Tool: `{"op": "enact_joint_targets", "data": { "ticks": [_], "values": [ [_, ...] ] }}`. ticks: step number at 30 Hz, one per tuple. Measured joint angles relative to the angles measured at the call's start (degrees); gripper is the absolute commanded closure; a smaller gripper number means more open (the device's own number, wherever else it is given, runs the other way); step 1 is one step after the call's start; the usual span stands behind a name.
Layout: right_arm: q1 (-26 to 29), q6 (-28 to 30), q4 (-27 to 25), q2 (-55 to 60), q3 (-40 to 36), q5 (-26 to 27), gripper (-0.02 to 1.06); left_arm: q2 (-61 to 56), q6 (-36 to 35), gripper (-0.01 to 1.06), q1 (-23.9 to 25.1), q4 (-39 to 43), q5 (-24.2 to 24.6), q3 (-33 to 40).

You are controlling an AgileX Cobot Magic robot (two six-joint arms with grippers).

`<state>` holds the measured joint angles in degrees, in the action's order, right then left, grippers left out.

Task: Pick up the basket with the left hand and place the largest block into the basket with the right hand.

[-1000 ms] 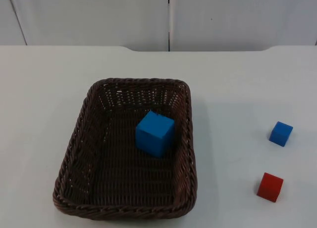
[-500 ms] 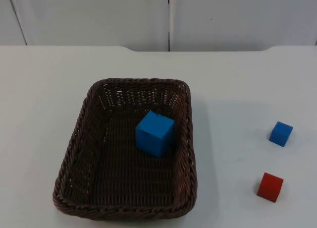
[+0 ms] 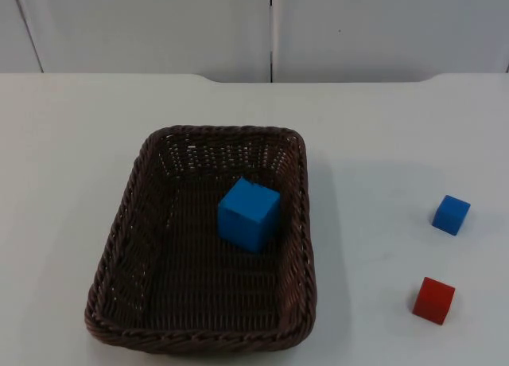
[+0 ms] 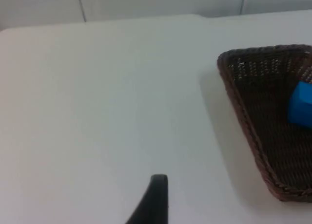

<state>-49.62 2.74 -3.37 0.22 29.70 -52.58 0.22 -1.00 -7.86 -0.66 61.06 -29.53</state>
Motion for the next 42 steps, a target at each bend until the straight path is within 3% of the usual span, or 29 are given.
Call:
{"op": "enact_joint_targets", "data": {
  "ticks": [10, 20, 42],
  "values": [
    [0.0, -0.6, 0.0, 0.0, 0.4, -0.6, 0.3, 0.0, -0.8, 0.21, 0.0, 0.7, 0.5, 0.9],
    [0.0, -0.5, 0.1, -0.1, 0.4, -8.8, 0.3, 0.0, 2.4, 0.21, 0.0, -1.2, 0.5, 0.9],
    [0.0, -0.5, 0.2, -0.1, 0.2, -9.2, 0.3, 0.0, 2.5, 0.21, 0.0, -1.3, 0.5, 0.9]
  ]
}}
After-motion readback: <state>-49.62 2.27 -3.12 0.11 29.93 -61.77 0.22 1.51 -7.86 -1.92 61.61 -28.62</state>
